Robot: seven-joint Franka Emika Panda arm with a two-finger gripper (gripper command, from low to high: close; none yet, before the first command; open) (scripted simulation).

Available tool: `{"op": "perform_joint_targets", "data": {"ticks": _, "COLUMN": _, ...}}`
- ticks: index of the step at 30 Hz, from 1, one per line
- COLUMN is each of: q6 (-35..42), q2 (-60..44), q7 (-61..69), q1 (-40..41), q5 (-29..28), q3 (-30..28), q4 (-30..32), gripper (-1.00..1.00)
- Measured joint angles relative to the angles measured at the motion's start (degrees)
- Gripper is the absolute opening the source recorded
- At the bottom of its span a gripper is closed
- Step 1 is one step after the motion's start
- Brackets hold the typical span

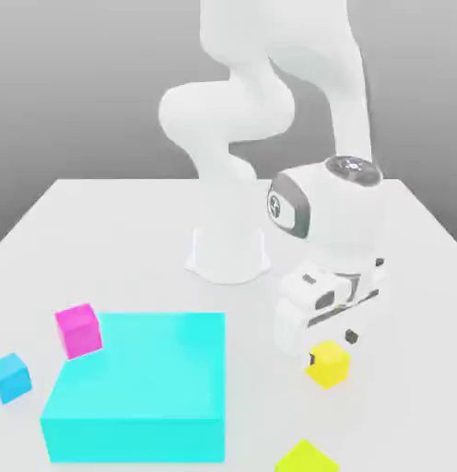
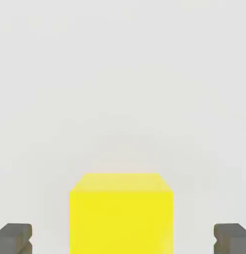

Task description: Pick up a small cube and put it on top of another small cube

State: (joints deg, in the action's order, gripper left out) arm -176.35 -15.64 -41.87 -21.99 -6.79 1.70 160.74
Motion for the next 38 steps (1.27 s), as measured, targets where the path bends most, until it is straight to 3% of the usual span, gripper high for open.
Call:
{"op": "perform_joint_targets", "data": {"ticks": 7, "q6": -0.3, "q2": -0.4, "q7": -0.3, "q1": -0.2, "q5": -0.3, "q3": -0.3, "q4": -0.1, "gripper": -1.0}}
{"op": "perform_joint_targets", "data": {"ticks": 14, "q6": 10.2, "q2": 12.7, "q7": 4.0, "q1": 1.8, "q5": 5.4, "q3": 3.2, "q4": 2.4, "gripper": -1.0}}
{"op": "perform_joint_targets", "data": {"ticks": 29, "q6": 37.2, "q2": 30.3, "q7": 33.4, "q1": 28.9, "q5": -0.9, "q3": -21.5, "q4": -7.7, "gripper": -1.0}}
{"op": "perform_joint_targets", "data": {"ticks": 35, "q6": 29.0, "q2": 22.7, "q7": 39.1, "q1": 30.2, "q5": 2.1, "q3": -25.4, "q4": -6.7, "gripper": -1.0}}
{"op": "perform_joint_targets", "data": {"ticks": 36, "q6": 27.8, "q2": 21.7, "q7": 39.4, "q1": 30.2, "q5": 2.4, "q3": -25.6, "q4": -6.4, "gripper": 1.0}}
{"op": "perform_joint_targets", "data": {"ticks": 38, "q6": 27.8, "q2": 21.7, "q7": 39.4, "q1": 30.2, "q5": 2.4, "q3": -25.6, "q4": -6.4, "gripper": 1.0}}
